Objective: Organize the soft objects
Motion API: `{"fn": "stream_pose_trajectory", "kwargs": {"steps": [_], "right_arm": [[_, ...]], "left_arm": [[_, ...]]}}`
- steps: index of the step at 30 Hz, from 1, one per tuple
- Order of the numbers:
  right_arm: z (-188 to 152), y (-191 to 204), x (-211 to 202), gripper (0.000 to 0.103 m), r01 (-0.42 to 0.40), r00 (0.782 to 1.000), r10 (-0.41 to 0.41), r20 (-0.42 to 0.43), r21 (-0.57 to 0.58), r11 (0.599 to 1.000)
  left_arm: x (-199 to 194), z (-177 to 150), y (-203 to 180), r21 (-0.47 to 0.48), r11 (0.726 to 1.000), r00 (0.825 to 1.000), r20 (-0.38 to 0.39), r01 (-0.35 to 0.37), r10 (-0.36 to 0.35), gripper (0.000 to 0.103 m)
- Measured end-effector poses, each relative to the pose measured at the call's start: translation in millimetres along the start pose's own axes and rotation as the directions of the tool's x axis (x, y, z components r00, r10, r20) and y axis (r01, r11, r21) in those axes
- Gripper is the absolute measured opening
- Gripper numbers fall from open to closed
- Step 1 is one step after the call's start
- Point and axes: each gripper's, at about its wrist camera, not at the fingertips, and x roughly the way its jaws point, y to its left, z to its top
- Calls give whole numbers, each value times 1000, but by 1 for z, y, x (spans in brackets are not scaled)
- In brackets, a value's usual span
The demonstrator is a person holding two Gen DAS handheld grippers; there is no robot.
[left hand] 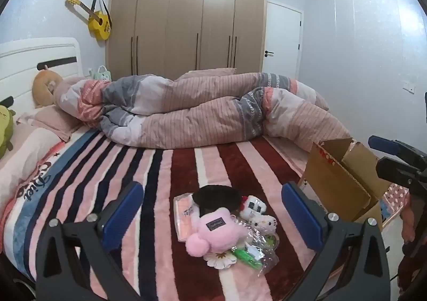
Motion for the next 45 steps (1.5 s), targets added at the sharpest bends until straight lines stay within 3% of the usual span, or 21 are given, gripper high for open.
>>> {"fn": "stream_pose_trajectory", "kwargs": {"steps": [45], "right_arm": [[-3, 2, 3, 103, -2, 1000, 1, -17, -30, 1000]], "left_arm": [[4, -3, 8, -18, 1000, 1000, 20, 16, -16, 103]]}}
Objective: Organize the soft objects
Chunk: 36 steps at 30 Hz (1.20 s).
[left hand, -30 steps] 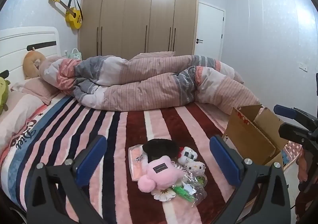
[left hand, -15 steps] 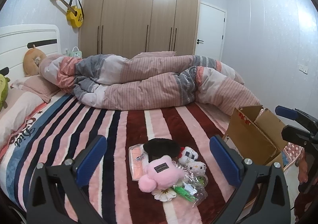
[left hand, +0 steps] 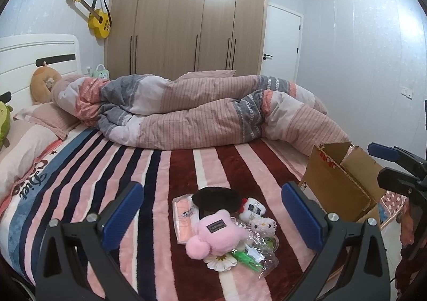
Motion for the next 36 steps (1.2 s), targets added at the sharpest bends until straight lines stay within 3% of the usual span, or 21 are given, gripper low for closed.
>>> {"fn": "stream_pose_trajectory", "kwargs": {"steps": [27, 32, 36], "right_arm": [[-5, 1, 2, 103, 17, 1000, -17, -16, 9, 1000], [-6, 11, 7, 103, 35, 998, -36, -45, -14, 999], [-3, 25, 4, 103, 62, 998, -62, -20, -18, 998]], "left_arm": [[-1, 2, 6, -26, 998, 999, 3, 52, -52, 103], [-3, 1, 13, -11, 998, 998, 6, 61, -61, 103], [-2, 0, 21, 10, 998, 998, 7, 55, -55, 102]]}}
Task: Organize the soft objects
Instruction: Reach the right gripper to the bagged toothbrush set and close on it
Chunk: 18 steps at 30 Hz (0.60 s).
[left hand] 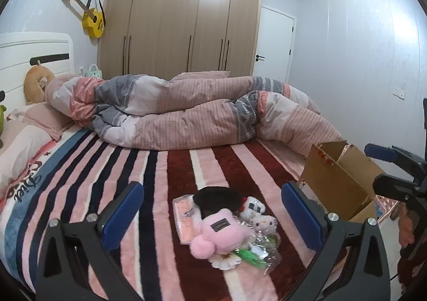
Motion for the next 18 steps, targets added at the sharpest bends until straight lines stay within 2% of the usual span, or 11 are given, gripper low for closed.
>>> {"fn": "stream_pose_trajectory", "kwargs": {"steps": [3, 5, 6, 7, 12, 15, 18], "right_arm": [[5, 12, 3, 102, -20, 1000, 20, -7, -24, 1000], [7, 22, 7, 85, -8, 1000, 8, -3, -50, 999], [7, 25, 9, 70, -9, 1000, 9, -3, -55, 998], [7, 31, 13, 61, -19, 1000, 19, -5, -60, 998], [-6, 54, 44, 47, -90, 993, 85, -80, -67, 994], [-21, 60, 64, 44, -119, 985, 112, -135, -45, 992], [-42, 64, 86, 44, -125, 974, 116, -196, -35, 992]], "left_arm": [[1, -1, 9, 18, 1000, 1000, 2, -8, 7, 102], [3, -3, 17, 23, 1000, 1000, -3, -4, 4, 102], [4, -3, 19, 23, 1000, 1000, -7, 0, 1, 102], [6, -4, 24, 22, 1000, 1000, -13, 8, -8, 102], [15, -15, 49, -19, 998, 998, -17, 56, -57, 102], [25, -25, 57, -3, 1000, 999, -44, 31, -31, 102], [36, -38, 63, -3, 998, 995, -74, 61, -61, 102]]}}
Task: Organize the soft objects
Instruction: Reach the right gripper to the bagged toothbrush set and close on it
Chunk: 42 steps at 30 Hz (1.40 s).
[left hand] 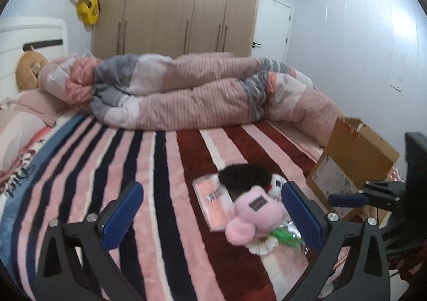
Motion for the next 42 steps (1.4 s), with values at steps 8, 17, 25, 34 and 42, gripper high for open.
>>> {"fn": "stream_pose_trajectory", "kwargs": {"steps": [8, 17, 25, 34, 42], "right_arm": [[-46, -18, 59, 45, 93, 986, -91, -139, 4, 996], [-61, -33, 90, 45, 77, 976, -66, -209, 47, 996], [-56, -29, 102, 45, 69, 968, -59, -244, 35, 997], [-47, -31, 114, 16, 88, 955, -67, -290, 61, 994], [-34, -34, 73, 15, 132, 972, -113, -206, 84, 988]], "left_arm": [[46, -25, 7, -24, 998, 992, -103, 65, -67, 102], [69, -33, 3, -50, 994, 984, -147, 95, -102, 102], [65, -27, -2, -49, 993, 984, -142, 104, -110, 102], [47, -20, -3, -36, 994, 986, -124, 105, -109, 102], [34, -10, -19, -13, 992, 987, -98, 129, -129, 102]]}}
